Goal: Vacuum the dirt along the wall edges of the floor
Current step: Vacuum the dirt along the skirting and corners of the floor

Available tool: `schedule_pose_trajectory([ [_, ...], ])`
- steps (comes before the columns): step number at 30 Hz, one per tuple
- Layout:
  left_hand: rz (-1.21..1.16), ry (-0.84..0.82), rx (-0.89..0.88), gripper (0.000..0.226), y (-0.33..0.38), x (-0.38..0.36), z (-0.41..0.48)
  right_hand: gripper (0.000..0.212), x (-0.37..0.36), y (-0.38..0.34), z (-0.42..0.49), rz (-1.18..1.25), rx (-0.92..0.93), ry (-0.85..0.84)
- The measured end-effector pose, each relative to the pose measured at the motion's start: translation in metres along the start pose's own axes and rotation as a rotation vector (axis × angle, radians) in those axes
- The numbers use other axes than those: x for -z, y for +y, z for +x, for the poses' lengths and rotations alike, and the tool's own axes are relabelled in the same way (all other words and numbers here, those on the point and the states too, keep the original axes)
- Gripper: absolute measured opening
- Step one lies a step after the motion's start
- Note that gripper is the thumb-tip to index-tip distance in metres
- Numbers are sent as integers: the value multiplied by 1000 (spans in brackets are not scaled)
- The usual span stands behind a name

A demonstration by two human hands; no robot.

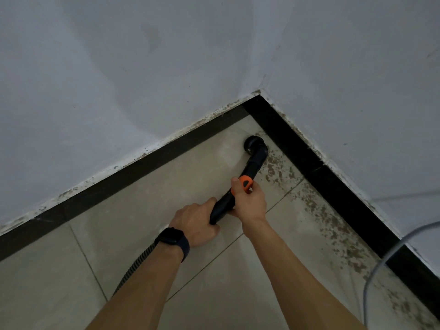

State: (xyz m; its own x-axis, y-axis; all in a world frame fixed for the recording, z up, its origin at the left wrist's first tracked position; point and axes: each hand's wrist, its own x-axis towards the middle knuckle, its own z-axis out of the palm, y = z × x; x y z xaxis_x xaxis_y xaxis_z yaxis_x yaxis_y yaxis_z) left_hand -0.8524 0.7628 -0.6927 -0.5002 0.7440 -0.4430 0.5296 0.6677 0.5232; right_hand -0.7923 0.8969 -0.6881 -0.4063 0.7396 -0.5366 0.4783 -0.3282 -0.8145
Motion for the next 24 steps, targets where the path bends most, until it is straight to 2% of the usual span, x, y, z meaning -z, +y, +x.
schedule_pose_trajectory([
  [9,-19,-2,-12,25,9,3,19,14,7,-13,15,-18,-13,25],
  [20,-85,-14,-28,22,12,14,49,21,1,-28,40,-68,4,108],
  [24,-14,15,-45,24,5,21,52,21,-7,-30,45,-62,-6,109],
])
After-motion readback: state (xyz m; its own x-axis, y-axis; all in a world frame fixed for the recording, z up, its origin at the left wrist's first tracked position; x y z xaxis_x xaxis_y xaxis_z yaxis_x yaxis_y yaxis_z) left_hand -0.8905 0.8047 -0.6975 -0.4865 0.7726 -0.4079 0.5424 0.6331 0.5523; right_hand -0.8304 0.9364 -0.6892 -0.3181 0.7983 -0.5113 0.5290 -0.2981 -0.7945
